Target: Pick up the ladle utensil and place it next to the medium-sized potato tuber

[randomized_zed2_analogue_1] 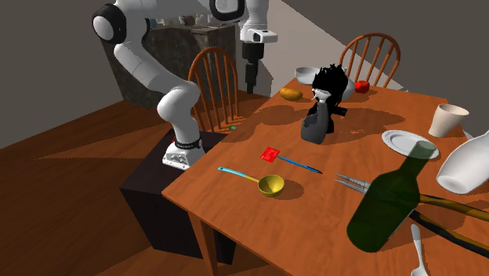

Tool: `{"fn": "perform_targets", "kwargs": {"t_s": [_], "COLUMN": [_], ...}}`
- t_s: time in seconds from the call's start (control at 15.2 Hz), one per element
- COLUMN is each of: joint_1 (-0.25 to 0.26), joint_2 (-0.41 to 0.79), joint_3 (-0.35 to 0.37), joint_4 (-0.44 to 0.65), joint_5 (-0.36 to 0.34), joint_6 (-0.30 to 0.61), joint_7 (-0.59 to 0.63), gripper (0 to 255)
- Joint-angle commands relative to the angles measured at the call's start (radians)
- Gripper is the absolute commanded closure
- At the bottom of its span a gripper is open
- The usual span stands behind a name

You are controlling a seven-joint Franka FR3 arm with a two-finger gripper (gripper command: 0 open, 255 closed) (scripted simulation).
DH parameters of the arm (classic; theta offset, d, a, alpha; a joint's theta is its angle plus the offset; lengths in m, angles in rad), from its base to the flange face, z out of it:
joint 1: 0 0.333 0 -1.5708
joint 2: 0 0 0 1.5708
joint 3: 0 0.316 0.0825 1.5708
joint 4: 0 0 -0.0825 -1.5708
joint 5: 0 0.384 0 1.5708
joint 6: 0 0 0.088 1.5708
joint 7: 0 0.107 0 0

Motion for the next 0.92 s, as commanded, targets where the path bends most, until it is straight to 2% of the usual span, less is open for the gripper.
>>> {"fn": "perform_targets", "kwargs": {"t_s": [0.0, 0.46, 0.86], "joint_1": [0.0, -0.083, -0.159], "joint_2": [0.0, 0.07, 0.177], "joint_3": [0.0, -0.075, -0.144], "joint_4": [0.0, -0.12, -0.181], "joint_5": [0.0, -0.078, -0.146], "joint_6": [0.0, 0.211, 0.402], "joint_7": [0.0, 0.01, 0.024], "gripper": [0, 0, 0]}}
